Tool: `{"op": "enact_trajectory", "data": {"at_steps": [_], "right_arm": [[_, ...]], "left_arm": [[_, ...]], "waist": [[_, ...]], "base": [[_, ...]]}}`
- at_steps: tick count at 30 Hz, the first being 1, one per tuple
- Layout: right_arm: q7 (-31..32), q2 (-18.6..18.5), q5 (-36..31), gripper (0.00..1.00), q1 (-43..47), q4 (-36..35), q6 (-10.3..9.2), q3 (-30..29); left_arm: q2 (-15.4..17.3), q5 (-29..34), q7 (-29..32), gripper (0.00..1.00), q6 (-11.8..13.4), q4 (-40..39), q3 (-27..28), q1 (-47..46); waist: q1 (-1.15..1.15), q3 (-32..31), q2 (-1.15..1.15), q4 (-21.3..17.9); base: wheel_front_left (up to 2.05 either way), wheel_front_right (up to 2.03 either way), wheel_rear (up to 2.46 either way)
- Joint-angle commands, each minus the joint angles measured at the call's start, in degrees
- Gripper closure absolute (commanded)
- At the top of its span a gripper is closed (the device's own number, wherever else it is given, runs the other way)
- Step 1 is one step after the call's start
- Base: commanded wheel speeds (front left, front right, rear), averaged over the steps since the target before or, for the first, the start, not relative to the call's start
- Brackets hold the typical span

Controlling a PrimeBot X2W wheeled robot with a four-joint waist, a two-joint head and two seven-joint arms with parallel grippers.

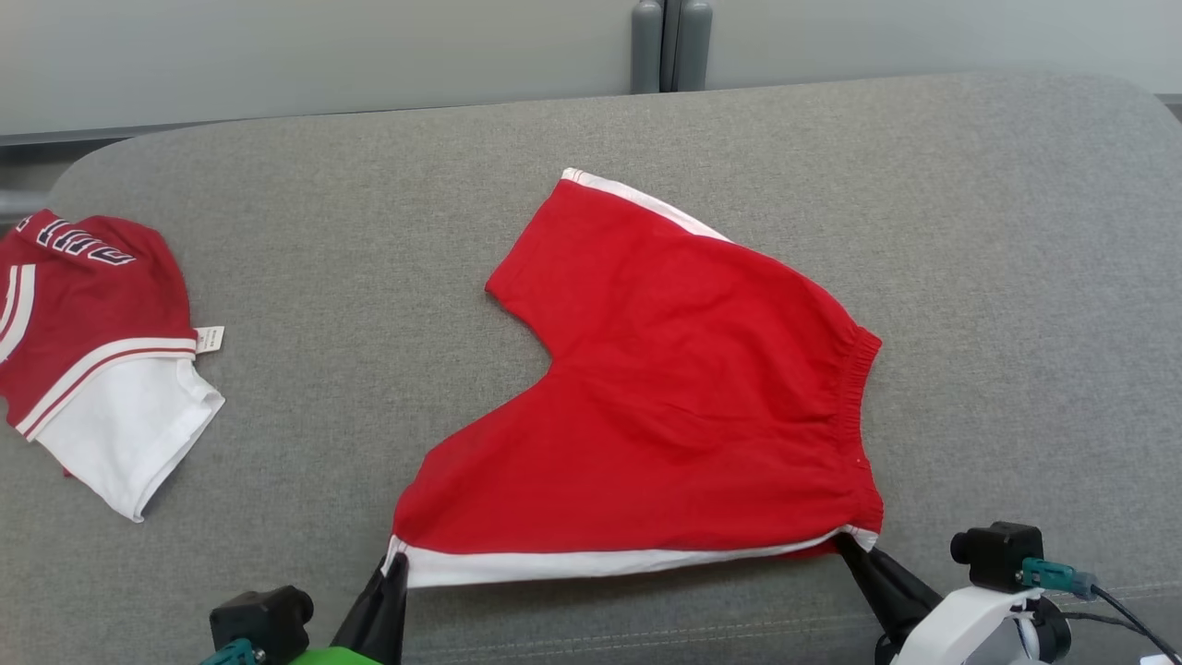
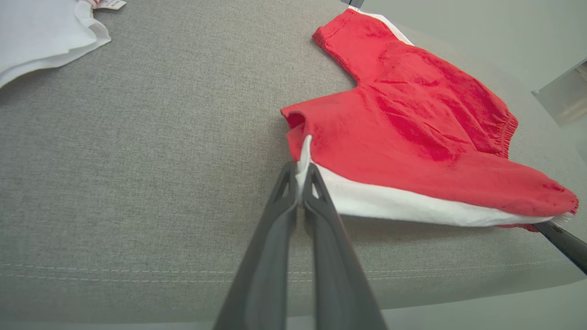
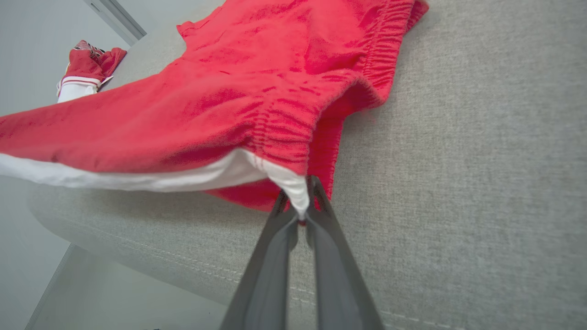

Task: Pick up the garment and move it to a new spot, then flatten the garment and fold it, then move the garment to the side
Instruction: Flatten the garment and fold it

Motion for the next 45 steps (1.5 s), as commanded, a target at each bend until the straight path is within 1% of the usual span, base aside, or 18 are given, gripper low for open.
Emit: {"op": "enact_trajectory", "data": {"at_steps": [1,4,5,9,14,15,16,19,20,24,31,37,45], "right_arm": [[-0.06,0.34,0.4,1.0,1.55,-0.96,-0.06,-0.99],[0.1,0.9,-0.49,1.0,3.78,-2.7,-0.06,-1.92],[0.59,1.09,-1.06,1.0,4.23,-3.74,-0.06,-2.47],[2.35,2.09,-1.93,1.0,4.5,-6.13,-0.06,-3.71],[6.04,2.4,-1.89,1.0,3.15,-10.84,-0.06,-5.4],[7.36,2.44,-1.12,1.0,2.23,-12.91,-0.05,-6.34],[7.84,2.37,-1.04,1.0,1.53,-14.0,-0.05,-6.87],[8.89,3.04,0.51,1.0,-0.89,-16.59,-0.04,-7.94],[8.89,3.04,0.51,1.0,-0.89,-16.59,-0.04,-7.94],[9.33,4.04,2.54,1.0,-5.47,-17.85,-0.04,-8.31],[7.06,6.27,6.06,1.0,-13.27,-14.81,-0.03,-8.21],[4.07,7.92,8.81,1.0,-18.29,-10.26,-0.03,-7.02],[1.34,10.0,10.4,1.0,-25.24,-5.46,-0.03,-3.36]], "left_arm": [[0.49,-0.42,0.16,1.0,0.5,-0.77,0.56,0.81],[1.55,-0.96,0.75,1.0,0.66,-1.94,1.45,1.29],[2.53,-0.84,1.67,1.0,0.09,-2.34,1.46,0.49],[4.34,-0.69,3.83,1.0,-1.31,-2.53,1.67,-3.44],[6.69,1.09,6.8,1.0,-3.43,-1.35,1.75,-11.9],[7.07,1.77,8.16,1.0,-4.5,0.05,1.39,-15.92],[7.05,1.7,8.77,1.0,-5.05,0.77,1.38,-18.03],[6.14,1.41,10.55,1.0,-6.52,3.9,1.37,-24.49],[6.14,1.41,10.55,1.0,-6.52,3.9,1.37,-24.49],[4.78,0.86,12.81,1.0,-8.2,9.78,1.31,-33.07],[1.16,0.82,14.25,1.0,-11.24,22.95,0.56,-47.06],[-1.97,0.98,12.45,1.0,-13.61,35.53,0.41,-56.42],[-4.26,1.79,8.58,1.0,-16.66,48.77,0.35,-66.28]], "waist": [[0.01,0.07,0.0,-0.08],[0.01,0.34,0.0,-0.69],[0.01,0.64,0.0,-1.26],[0.01,1.58,0.0,-2.43],[0.01,3.63,0.0,-3.97],[0.01,4.63,0.0,-4.7],[0.01,5.19,0.0,-5.23],[0.01,7.52,0.0,-6.74],[0.01,7.52,0.0,-6.74],[0.01,10.97,0.0,-8.66],[0.01,16.41,0.0,-11.21],[0.01,19.49,0.0,-13.2],[0.01,22.73,0.0,-15.73]], "base": [[0.0,0.0,0.0],[0.0,0.0,0.0],[0.0,0.0,0.0],[0.0,0.0,0.0],[0.0,0.0,0.0],[0.0,0.0,0.0],[0.0,0.0,0.0],[0.0,0.0,0.0],[0.0,0.0,0.0],[0.0,0.0,0.0],[0.0,0.0,0.0],[0.0,0.0,0.0],[0.0,0.0,0.0]]}}
